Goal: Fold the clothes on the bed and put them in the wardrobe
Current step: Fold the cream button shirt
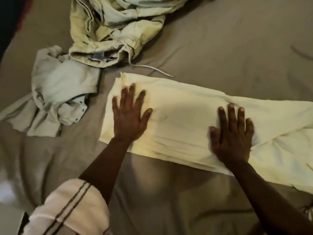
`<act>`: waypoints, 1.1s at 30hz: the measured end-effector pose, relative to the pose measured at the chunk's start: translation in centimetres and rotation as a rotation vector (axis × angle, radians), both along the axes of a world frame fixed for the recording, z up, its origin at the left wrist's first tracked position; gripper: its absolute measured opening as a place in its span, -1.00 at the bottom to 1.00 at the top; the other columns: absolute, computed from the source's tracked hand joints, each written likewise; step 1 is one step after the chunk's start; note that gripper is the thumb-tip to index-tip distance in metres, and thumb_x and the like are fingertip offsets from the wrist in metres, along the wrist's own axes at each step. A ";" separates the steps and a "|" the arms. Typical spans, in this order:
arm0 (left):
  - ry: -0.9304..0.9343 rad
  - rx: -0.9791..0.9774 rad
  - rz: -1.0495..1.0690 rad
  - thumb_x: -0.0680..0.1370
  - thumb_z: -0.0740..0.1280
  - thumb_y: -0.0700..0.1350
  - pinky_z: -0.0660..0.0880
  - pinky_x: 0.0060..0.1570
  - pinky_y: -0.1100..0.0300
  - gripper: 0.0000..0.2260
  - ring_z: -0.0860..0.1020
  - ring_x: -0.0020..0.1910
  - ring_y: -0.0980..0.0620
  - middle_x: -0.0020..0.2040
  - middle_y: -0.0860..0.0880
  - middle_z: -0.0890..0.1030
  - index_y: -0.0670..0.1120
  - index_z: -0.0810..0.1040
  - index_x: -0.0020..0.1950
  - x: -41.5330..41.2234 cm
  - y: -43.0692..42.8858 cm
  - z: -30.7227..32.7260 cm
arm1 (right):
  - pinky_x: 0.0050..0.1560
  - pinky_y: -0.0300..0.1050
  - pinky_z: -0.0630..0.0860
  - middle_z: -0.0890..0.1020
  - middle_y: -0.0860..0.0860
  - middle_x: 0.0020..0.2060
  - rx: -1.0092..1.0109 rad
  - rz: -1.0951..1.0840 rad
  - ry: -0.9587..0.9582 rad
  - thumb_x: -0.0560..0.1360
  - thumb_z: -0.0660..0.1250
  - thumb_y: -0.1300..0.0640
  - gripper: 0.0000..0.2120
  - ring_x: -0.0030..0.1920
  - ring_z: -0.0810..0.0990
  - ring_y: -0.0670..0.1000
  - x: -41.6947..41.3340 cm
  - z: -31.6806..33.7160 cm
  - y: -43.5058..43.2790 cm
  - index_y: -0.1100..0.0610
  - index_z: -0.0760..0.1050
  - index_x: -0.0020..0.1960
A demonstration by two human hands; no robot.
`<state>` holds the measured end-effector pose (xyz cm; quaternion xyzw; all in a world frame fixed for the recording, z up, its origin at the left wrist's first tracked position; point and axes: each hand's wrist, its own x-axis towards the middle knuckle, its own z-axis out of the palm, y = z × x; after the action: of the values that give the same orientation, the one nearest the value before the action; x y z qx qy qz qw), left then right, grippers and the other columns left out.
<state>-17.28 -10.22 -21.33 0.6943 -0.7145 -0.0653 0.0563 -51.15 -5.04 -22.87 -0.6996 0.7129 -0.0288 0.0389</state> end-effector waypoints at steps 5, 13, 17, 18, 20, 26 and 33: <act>0.394 0.017 0.562 0.42 0.35 0.47 0.21 0.53 -0.20 0.03 0.23 0.57 -0.22 0.60 -0.21 0.26 -0.14 0.12 0.65 2.6 0.9 1.4 | 0.60 0.33 -0.06 0.07 0.10 0.67 -0.019 -0.156 -0.076 0.66 -0.01 -0.14 -0.37 0.67 -0.05 0.16 3.1 0.2 0.7 0.07 0.11 0.67; 0.773 0.390 0.776 0.17 0.74 0.13 0.64 0.08 0.07 -0.21 0.67 0.09 0.02 0.16 -0.02 0.68 -0.10 0.55 0.29 5.6 -2.7 3.1 | 0.61 0.28 -0.08 0.06 0.09 0.68 -0.037 -0.208 -0.061 0.67 -0.03 -0.16 -0.37 0.67 -0.06 0.14 4.4 -0.4 1.1 0.05 0.08 0.68; 1.083 0.551 0.744 0.36 0.65 -0.17 0.67 -0.02 0.03 -0.64 0.73 0.02 -0.04 0.00 -0.02 0.76 -0.07 0.67 0.11 5.8 -2.9 6.1 | 0.61 0.30 -0.07 0.09 0.10 0.67 -0.076 -0.189 -0.100 0.68 0.00 -0.13 -0.39 0.67 -0.02 0.16 4.0 -0.6 1.0 0.07 0.10 0.68; 1.103 0.560 0.711 0.40 0.62 -0.20 0.67 -0.03 0.04 -0.71 0.73 0.02 -0.02 -0.01 -0.01 0.76 -0.05 0.68 0.08 5.4 -2.8 7.2 | 0.60 0.32 -0.06 0.11 0.11 0.66 -0.094 -0.177 -0.110 0.68 0.02 -0.12 -0.40 0.67 0.00 0.16 4.0 -0.7 1.2 0.08 0.13 0.67; 1.074 0.525 0.657 0.45 0.58 -0.24 0.64 -0.05 0.09 -0.78 0.73 -0.07 0.07 -0.09 0.03 0.76 -0.02 0.67 0.02 3.8 -2.5 9.2 | 0.59 0.34 -0.02 0.20 0.13 0.64 -0.143 -0.161 -0.140 0.68 0.06 -0.09 -0.42 0.66 0.07 0.16 3.6 -0.8 1.6 0.12 0.22 0.64; 0.741 0.374 0.468 0.34 0.49 -0.02 0.56 -0.13 0.20 -0.87 0.66 -0.22 0.20 -0.28 0.18 0.68 0.05 0.61 -0.17 -5.7 -0.1 14.8 | 0.42 0.17 0.37 0.59 0.13 0.33 -0.285 -0.102 -0.404 0.68 0.19 0.09 -0.66 0.39 0.51 0.20 4.0 1.2 1.7 0.17 0.58 0.35; 0.913 0.621 0.419 0.55 0.44 0.14 0.50 0.04 0.32 -0.59 0.60 -0.03 0.26 0.08 0.18 0.64 0.09 0.51 0.37 -16.2 1.7 12.6 | 0.29 0.08 0.54 0.69 0.14 0.20 0.242 -0.660 -1.769 0.68 0.12 -0.26 -0.47 0.26 0.65 0.12 7.1 6.9 0.0 0.11 0.59 0.34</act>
<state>-33.52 -8.55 -8.70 0.7062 -0.4129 -0.5512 0.1642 -44.08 -5.00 -16.01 -0.1788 0.5848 -0.4832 0.6265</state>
